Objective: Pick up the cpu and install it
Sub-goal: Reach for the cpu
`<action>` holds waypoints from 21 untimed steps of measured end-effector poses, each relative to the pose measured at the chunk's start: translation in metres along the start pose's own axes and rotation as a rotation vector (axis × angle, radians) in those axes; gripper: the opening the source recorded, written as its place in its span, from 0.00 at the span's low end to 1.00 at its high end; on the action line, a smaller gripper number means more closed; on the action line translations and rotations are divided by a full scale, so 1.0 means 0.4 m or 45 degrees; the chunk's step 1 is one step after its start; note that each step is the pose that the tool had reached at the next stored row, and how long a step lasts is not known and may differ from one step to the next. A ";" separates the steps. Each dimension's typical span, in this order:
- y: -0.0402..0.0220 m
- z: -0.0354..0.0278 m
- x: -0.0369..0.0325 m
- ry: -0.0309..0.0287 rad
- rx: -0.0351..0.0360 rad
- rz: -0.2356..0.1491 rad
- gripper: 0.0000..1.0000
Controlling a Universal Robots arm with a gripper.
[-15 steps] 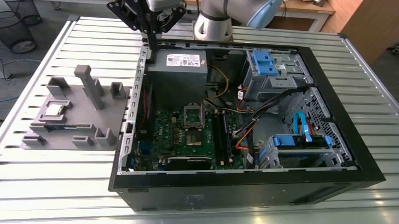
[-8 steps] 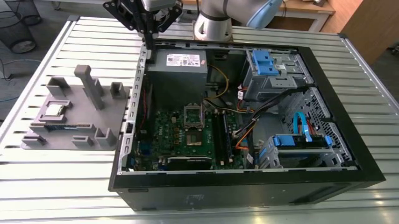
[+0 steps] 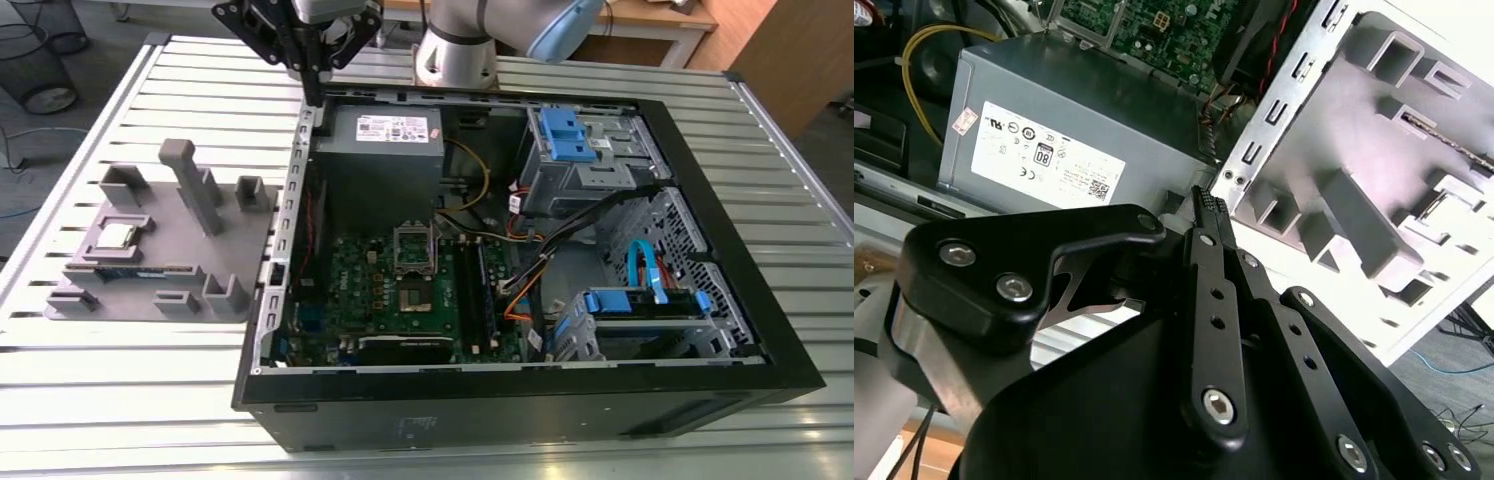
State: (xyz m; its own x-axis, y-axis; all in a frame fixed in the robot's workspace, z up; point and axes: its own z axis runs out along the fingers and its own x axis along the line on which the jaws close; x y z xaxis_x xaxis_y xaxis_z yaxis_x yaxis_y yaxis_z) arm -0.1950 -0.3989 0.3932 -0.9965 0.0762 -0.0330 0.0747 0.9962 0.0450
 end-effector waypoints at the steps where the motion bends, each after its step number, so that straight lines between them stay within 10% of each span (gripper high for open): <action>1: 0.000 0.000 0.002 -0.0003 0.0000 0.000 0.11; 21: -0.004 -0.002 0.050 -0.0086 -0.0007 0.000 0.11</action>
State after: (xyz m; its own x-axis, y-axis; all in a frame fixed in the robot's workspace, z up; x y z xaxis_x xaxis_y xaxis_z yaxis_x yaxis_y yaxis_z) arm -0.2151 -0.3990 0.3932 -0.9963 0.0761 -0.0397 0.0743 0.9962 0.0455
